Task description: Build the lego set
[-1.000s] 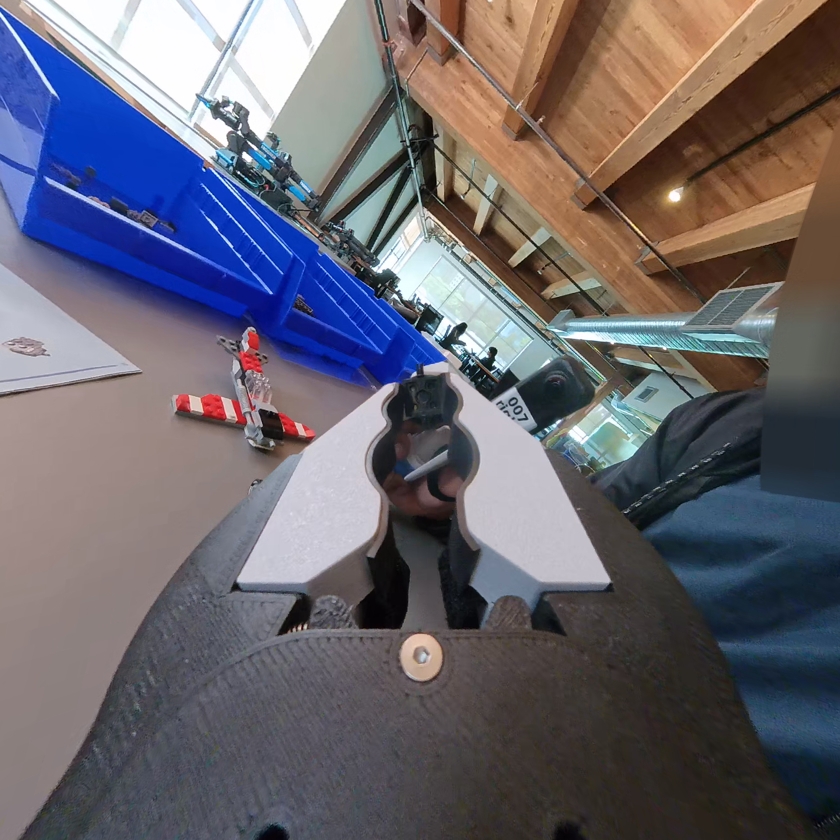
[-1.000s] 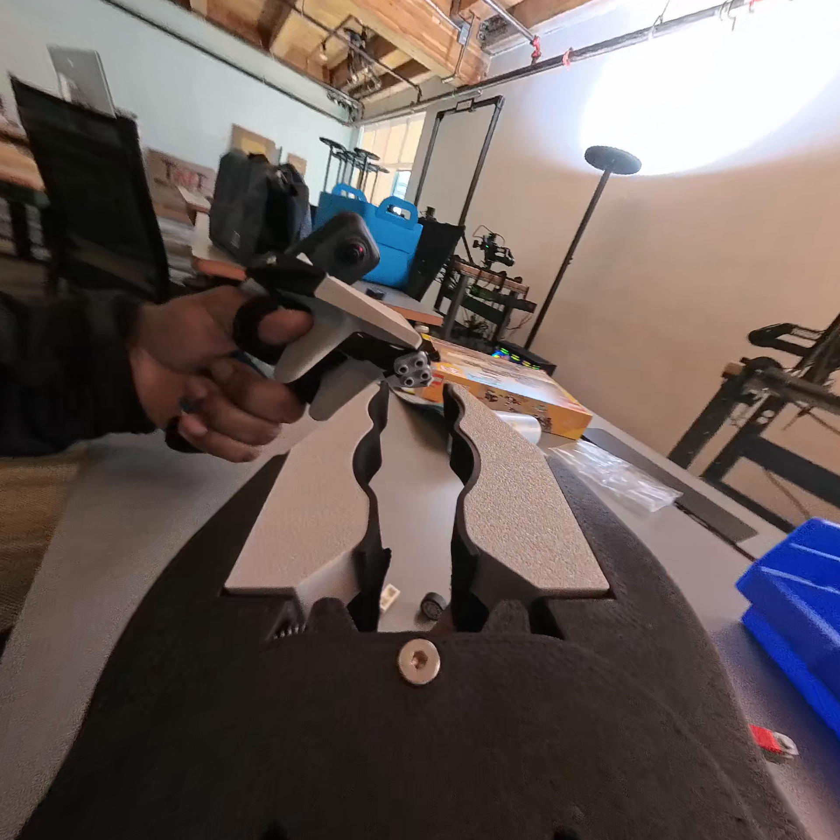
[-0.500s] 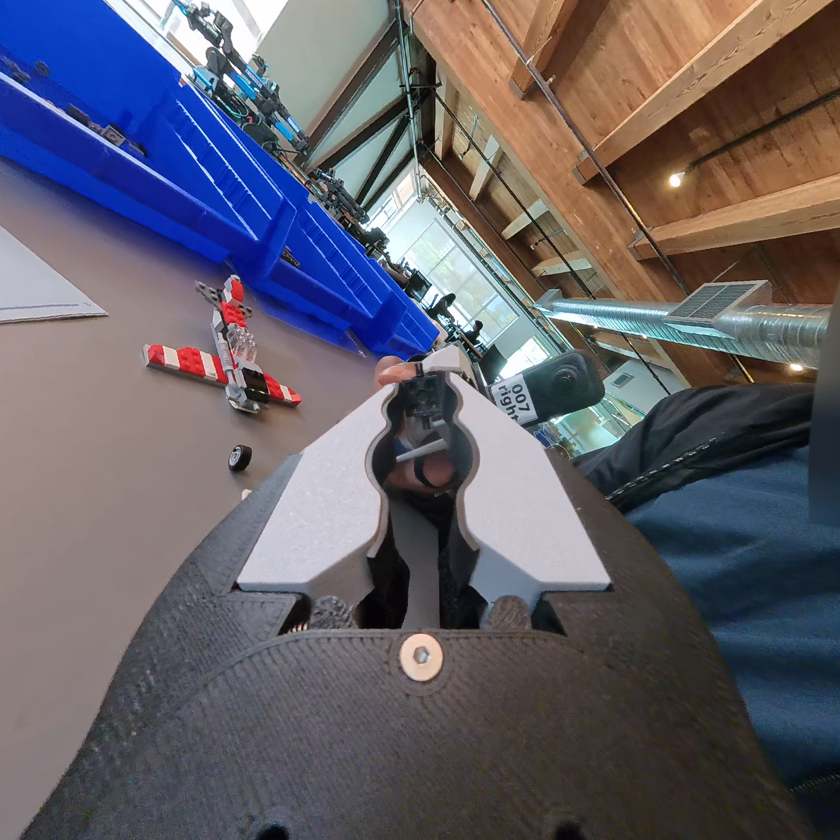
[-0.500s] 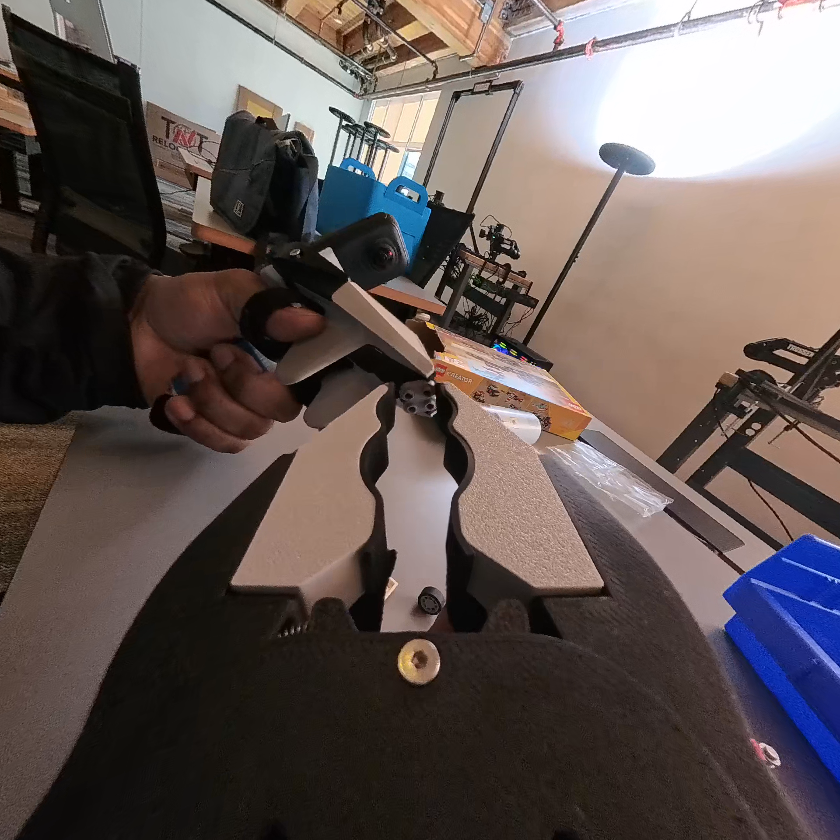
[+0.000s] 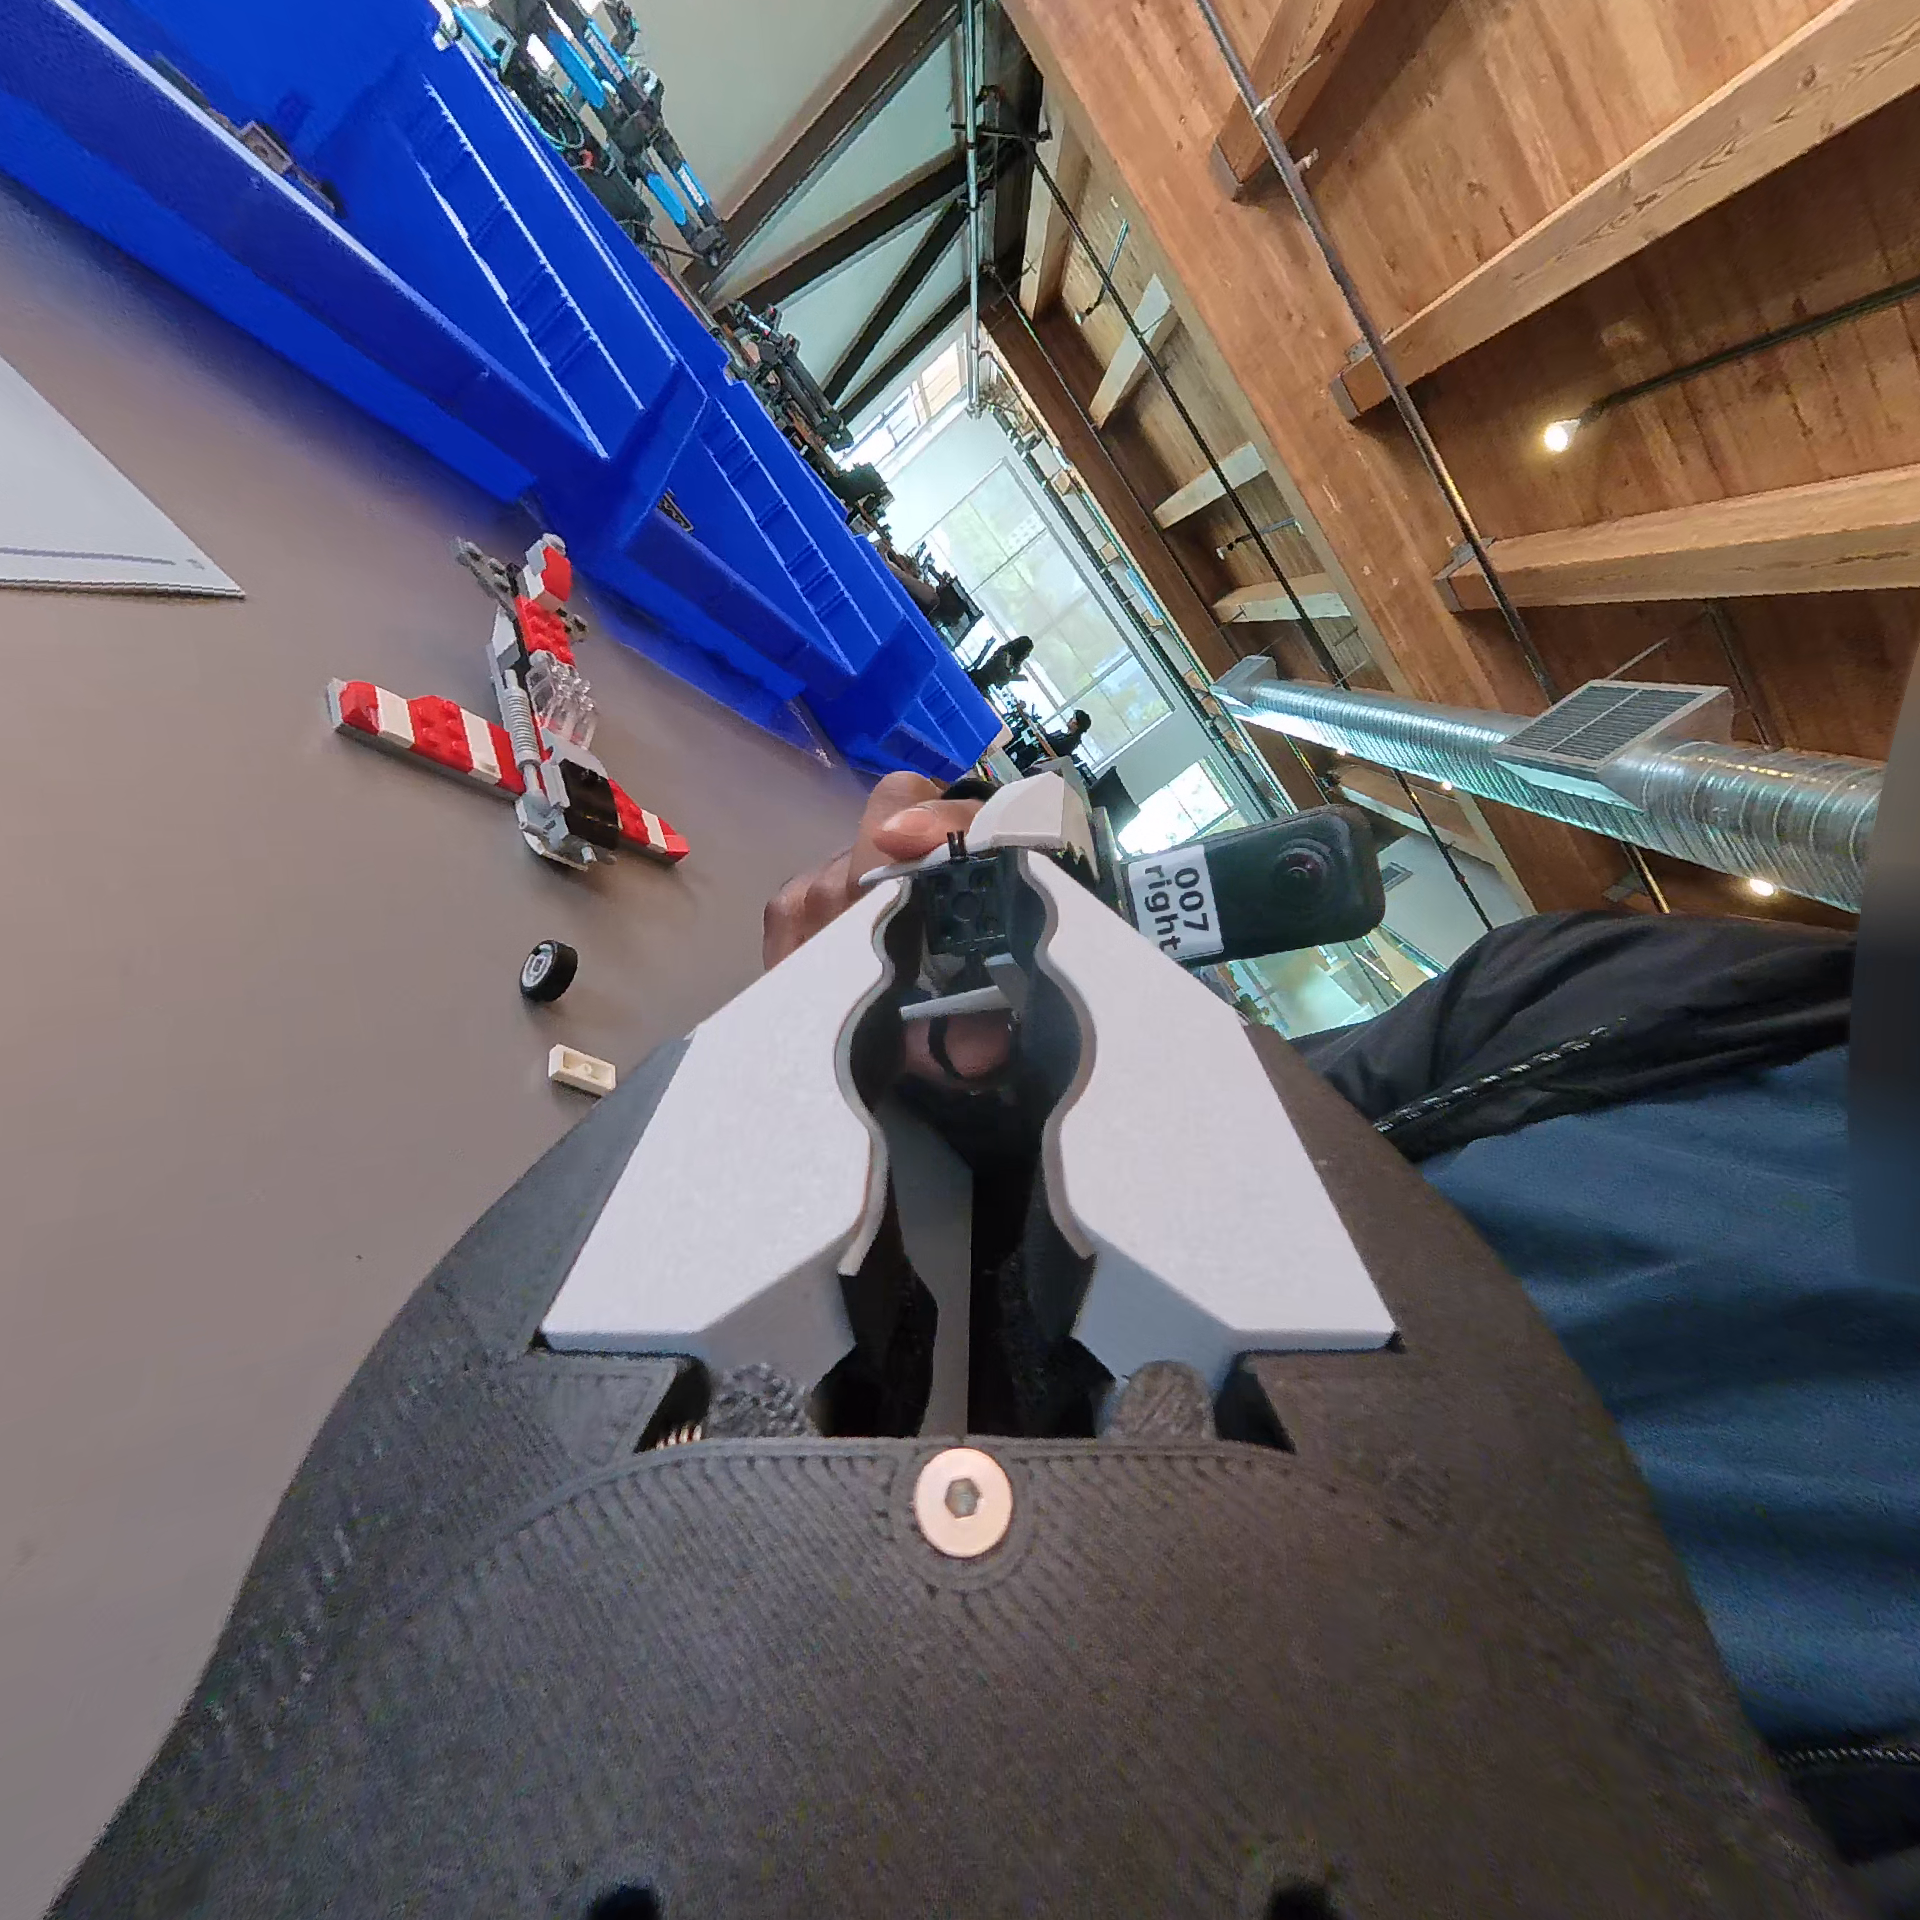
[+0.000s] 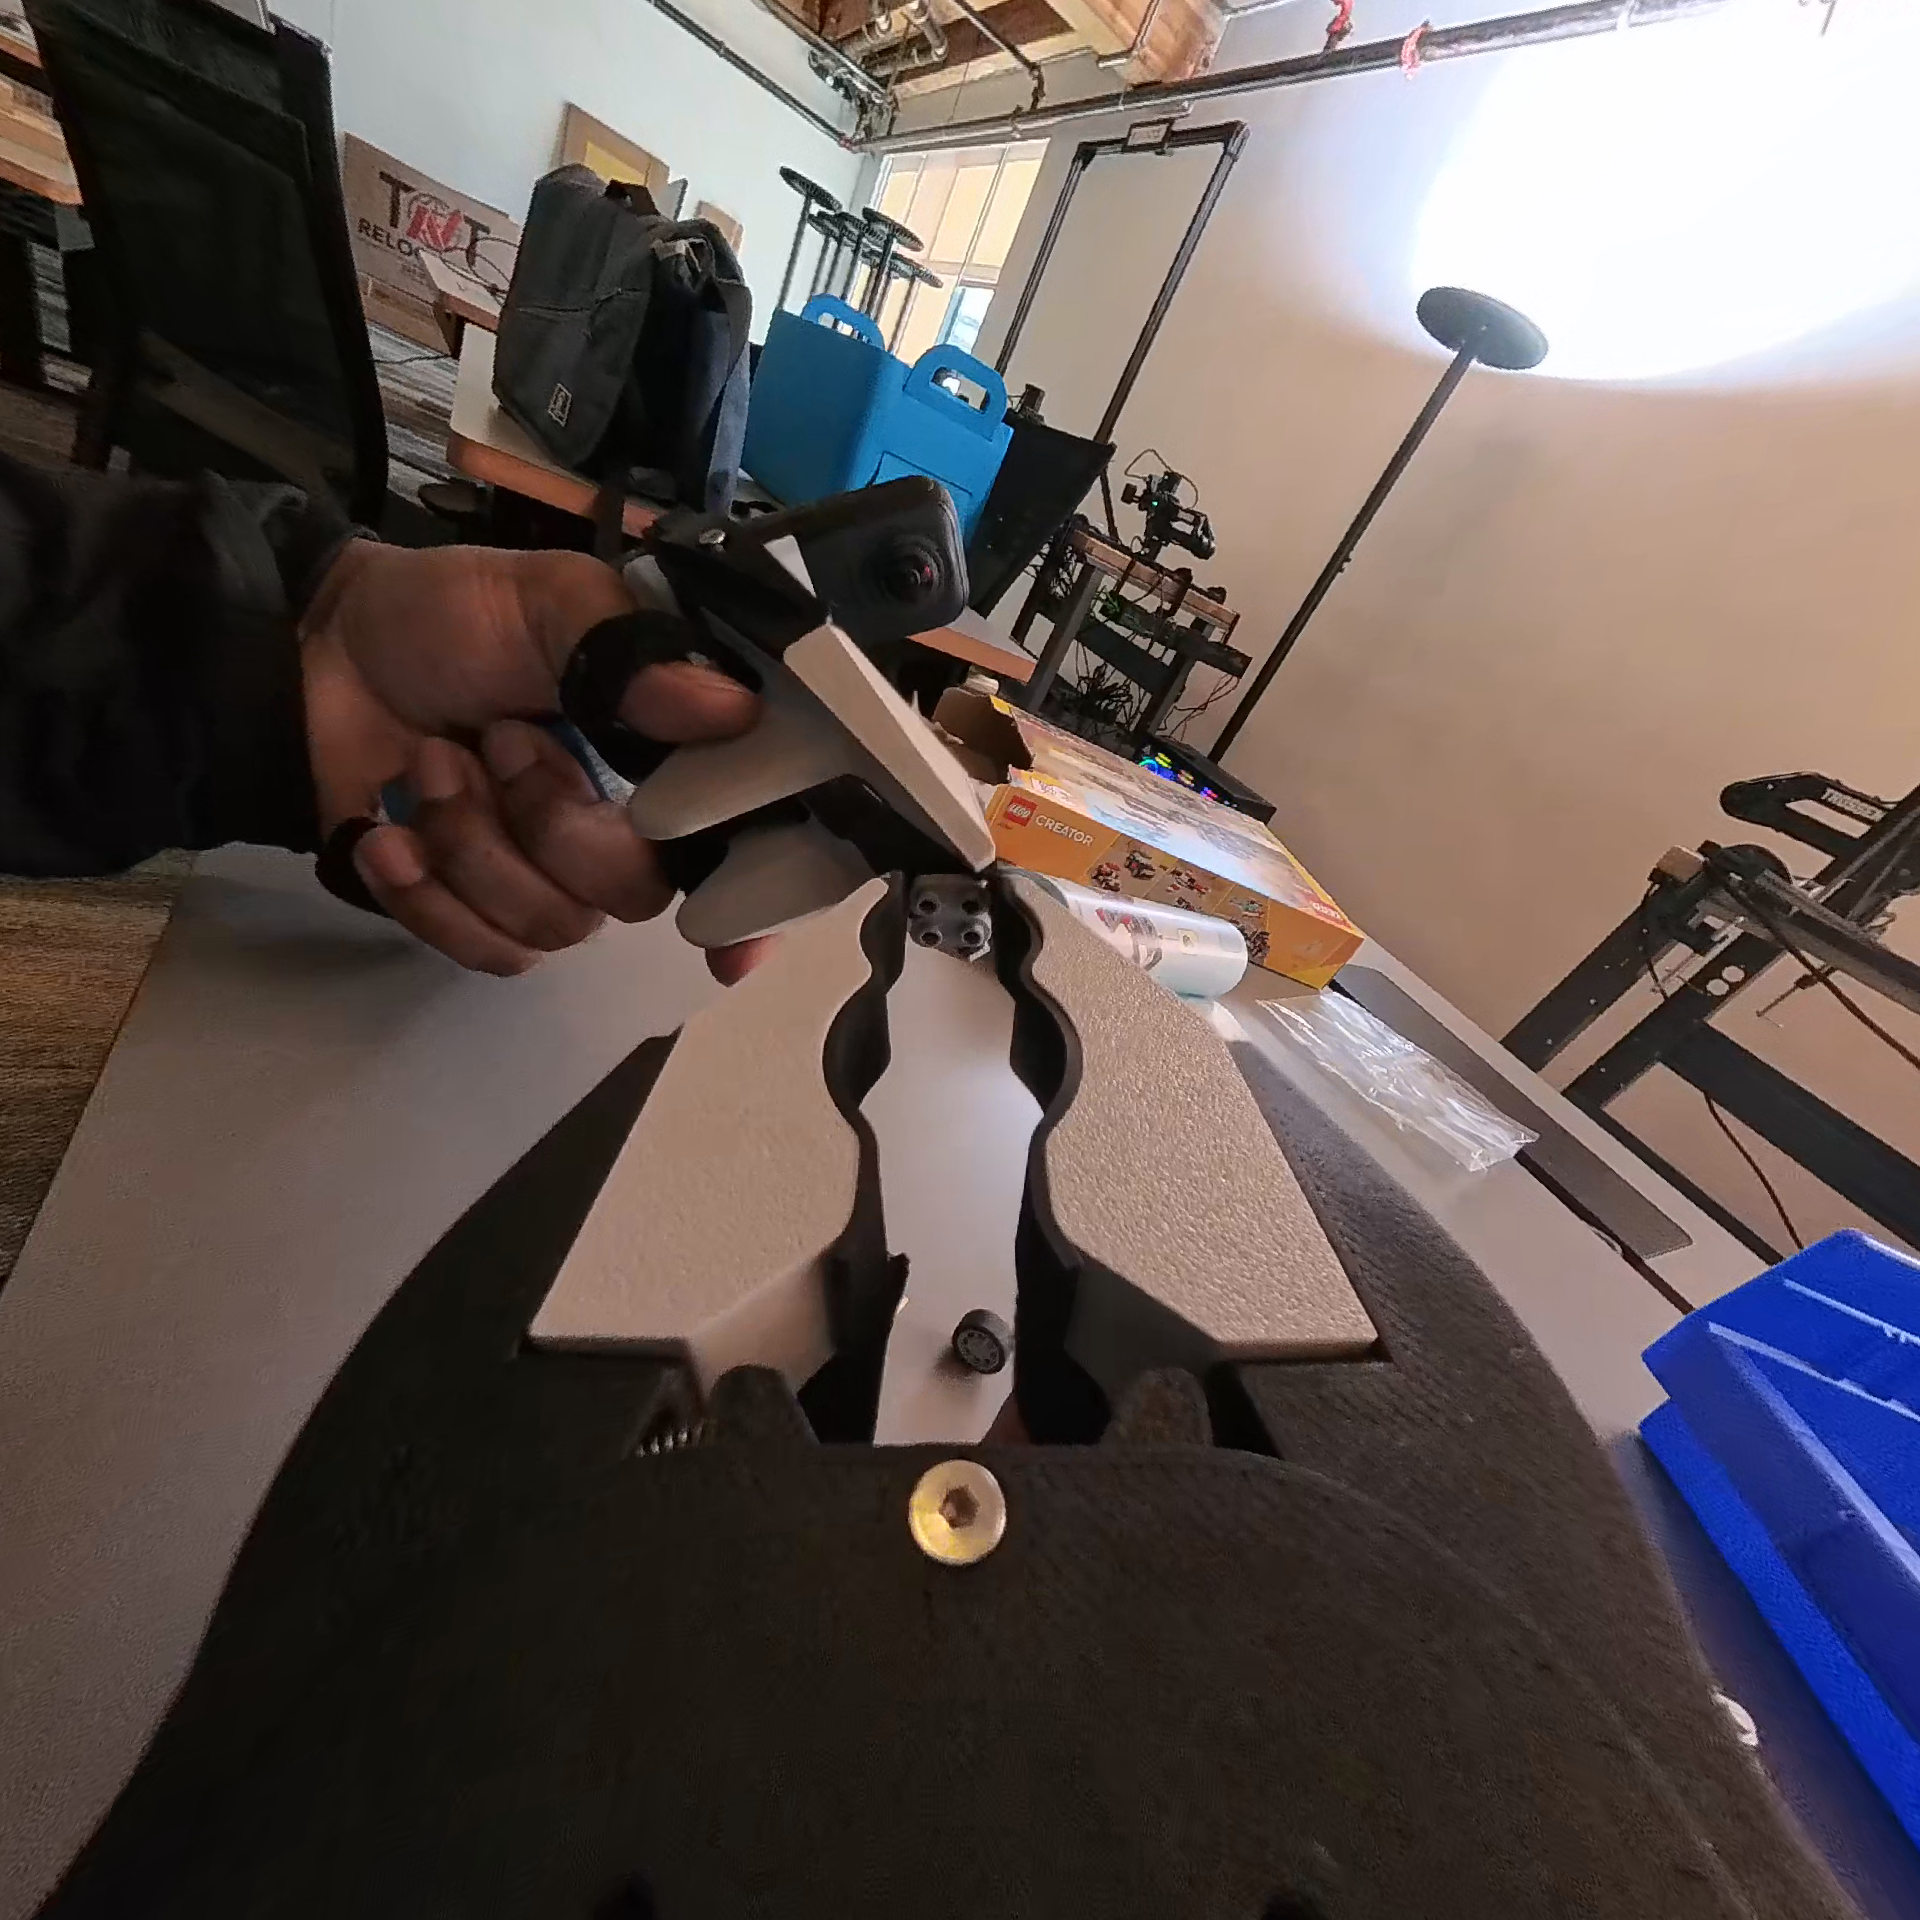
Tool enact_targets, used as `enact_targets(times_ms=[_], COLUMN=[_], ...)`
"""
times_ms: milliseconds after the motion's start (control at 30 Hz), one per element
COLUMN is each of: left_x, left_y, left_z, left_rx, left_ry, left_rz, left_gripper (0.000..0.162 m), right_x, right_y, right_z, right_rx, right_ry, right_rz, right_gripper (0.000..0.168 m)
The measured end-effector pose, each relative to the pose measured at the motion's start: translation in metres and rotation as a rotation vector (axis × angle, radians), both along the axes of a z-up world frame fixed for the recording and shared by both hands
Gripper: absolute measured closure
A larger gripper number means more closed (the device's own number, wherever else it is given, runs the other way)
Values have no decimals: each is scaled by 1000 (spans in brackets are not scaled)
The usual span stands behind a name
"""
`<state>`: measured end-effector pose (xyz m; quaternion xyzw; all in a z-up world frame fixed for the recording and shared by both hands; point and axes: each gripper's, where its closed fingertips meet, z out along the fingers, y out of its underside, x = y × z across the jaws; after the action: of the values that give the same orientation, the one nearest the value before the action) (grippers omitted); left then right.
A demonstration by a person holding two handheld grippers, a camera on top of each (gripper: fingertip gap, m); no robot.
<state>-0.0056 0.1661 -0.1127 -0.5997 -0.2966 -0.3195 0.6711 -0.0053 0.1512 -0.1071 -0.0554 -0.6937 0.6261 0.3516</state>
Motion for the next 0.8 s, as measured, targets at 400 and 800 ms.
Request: enact_targets(times_ms=[400,800], left_x=[-3,-4], left_y=[4,6], left_z=[7,11], left_rx=[115,179], left_ry=[-132,-192], left_rz=[-32,-54], left_gripper=[146,146], right_x=[-2,-2], right_y=[5,7], right_z=[7,10], right_rx=[-54,-92], right_ry=[-40,-68], right_rz=[1,16], right_gripper=[152,153])
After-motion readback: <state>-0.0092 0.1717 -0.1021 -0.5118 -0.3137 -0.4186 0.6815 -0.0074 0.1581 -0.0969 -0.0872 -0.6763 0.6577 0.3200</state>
